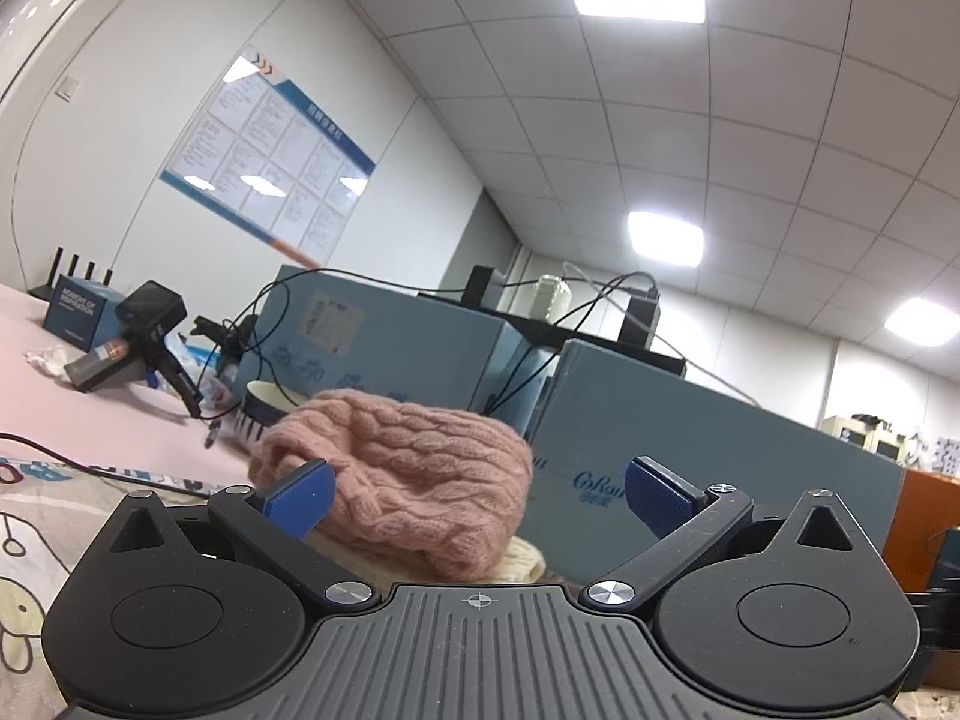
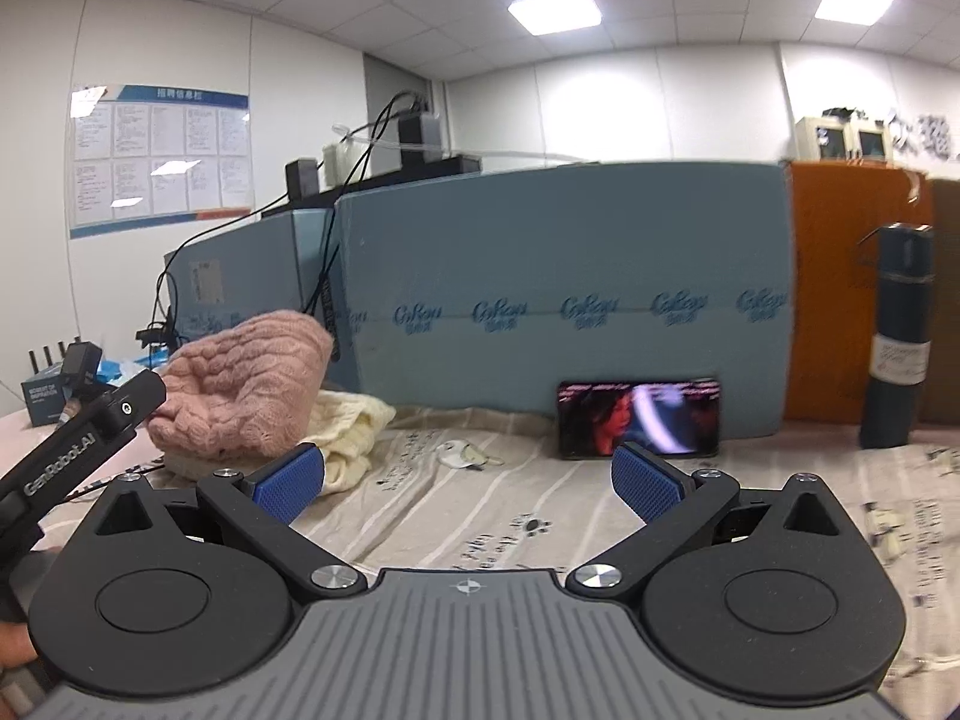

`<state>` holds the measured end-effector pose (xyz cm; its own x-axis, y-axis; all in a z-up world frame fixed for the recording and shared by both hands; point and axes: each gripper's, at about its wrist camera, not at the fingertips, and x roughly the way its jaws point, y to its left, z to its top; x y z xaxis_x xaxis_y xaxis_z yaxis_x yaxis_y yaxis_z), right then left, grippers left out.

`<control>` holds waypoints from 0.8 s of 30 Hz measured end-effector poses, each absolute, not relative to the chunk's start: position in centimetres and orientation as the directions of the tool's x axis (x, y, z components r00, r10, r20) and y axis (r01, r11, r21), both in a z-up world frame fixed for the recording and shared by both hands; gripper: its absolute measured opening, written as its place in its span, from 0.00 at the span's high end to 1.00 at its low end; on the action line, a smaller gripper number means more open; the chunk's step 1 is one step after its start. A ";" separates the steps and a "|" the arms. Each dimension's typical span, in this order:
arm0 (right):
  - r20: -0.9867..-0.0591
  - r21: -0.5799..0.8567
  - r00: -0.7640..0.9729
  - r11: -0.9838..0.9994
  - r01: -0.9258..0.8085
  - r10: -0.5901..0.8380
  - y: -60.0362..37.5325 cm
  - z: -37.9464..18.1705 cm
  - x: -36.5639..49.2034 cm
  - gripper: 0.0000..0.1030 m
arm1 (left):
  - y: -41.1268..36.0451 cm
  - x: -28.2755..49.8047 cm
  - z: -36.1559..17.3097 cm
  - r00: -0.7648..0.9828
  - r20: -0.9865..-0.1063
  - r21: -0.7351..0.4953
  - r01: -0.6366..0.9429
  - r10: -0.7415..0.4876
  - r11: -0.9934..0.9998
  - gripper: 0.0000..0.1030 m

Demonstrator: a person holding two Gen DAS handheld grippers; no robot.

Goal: Fold clothes
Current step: 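Turn both tools toward the brown leather jacket on the sheet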

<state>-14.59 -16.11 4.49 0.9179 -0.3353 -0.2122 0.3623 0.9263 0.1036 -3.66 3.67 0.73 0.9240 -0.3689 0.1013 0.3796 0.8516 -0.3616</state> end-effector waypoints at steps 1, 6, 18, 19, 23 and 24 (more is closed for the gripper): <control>-0.204 0.099 0.917 0.924 0.368 -0.343 -16.0 4.7 -15.3 0.00 | 3.8 -3.7 0.7 0.924 0.111 -0.366 0.381 -0.366 0.849 0.00; -0.148 0.095 0.891 0.890 0.445 -0.430 -16.8 5.5 -19.7 0.00 | 3.4 -4.9 1.4 0.893 0.185 -0.333 0.450 -0.411 0.829 0.00; -0.095 0.058 0.693 0.691 0.720 -0.714 -21.8 5.0 -33.4 0.00 | -3.8 -11.7 3.6 0.560 0.246 -0.025 0.819 -0.791 0.573 0.00; -0.098 0.052 0.668 0.666 0.744 -0.738 -22.3 4.9 -34.7 0.00 | -4.6 -12.3 3.8 0.527 0.237 0.001 0.840 -0.816 0.543 0.00; -0.137 0.028 0.548 0.550 0.835 -0.825 -24.3 3.9 -39.8 0.00 | -7.9 -14.8 4.5 0.389 0.187 0.099 0.906 -0.902 0.411 0.00; -0.152 0.017 0.510 0.513 0.858 -0.847 -24.9 3.5 -41.0 0.00 | -8.7 -15.5 4.7 0.353 0.172 0.122 0.919 -0.920 0.376 0.00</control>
<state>-40.99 -24.86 3.51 0.5097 -0.8468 -0.1520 0.8580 0.5134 0.0171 -15.47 -8.73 4.69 0.3532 -0.9196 0.1720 0.9186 0.3757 0.1224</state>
